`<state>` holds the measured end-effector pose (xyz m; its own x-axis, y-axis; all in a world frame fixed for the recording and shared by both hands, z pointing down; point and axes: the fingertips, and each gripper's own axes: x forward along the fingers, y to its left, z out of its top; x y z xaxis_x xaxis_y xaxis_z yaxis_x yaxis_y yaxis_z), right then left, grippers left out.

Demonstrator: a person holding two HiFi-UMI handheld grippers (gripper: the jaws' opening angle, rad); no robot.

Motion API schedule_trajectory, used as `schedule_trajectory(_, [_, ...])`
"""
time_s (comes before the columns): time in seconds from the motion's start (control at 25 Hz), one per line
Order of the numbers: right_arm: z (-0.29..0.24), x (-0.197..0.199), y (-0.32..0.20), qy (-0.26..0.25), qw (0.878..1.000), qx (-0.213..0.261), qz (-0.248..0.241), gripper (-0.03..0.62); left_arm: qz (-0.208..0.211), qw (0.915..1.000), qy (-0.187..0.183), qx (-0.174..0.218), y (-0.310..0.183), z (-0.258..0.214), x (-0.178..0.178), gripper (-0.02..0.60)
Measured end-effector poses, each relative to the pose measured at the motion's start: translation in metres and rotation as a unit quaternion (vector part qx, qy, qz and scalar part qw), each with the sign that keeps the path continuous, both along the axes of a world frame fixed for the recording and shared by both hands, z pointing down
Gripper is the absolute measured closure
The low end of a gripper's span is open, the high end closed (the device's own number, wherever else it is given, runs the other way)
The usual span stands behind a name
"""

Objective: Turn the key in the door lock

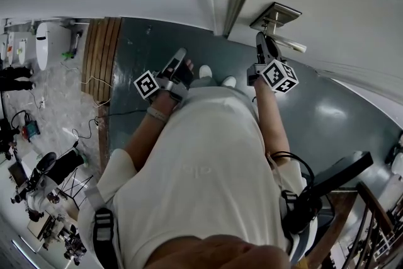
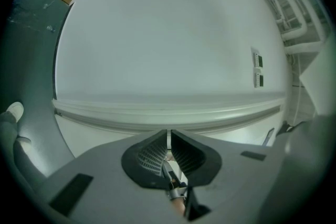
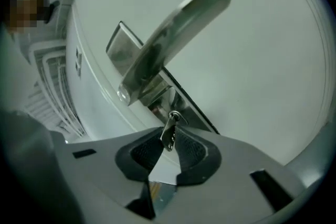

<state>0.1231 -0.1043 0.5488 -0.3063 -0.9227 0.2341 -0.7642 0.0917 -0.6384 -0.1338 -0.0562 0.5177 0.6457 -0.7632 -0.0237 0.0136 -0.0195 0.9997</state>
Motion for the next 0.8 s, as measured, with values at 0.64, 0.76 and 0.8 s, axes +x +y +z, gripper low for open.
schedule_trajectory(0.64, [-0.0009, 0.0005, 0.0002, -0.288, 0.955, -0.039, 0.05, 0.516, -0.004, 1.0, 0.002, 0.0, -0.0045, -0.0011, -0.0025, 0.571])
schedule_trajectory(0.76, [0.0005, 0.0018, 0.0019, -0.328, 0.942, -0.04, 0.052, 0.516, -0.006, 1.0, 0.002, 0.0, -0.0047, -0.001, -0.004, 0.571])
schedule_trajectory(0.8, [0.0011, 0.0019, 0.0021, -0.347, 0.935, -0.039, 0.052, 0.516, -0.006, 1.0, 0.002, -0.001, -0.0049, -0.0008, -0.0046, 0.571])
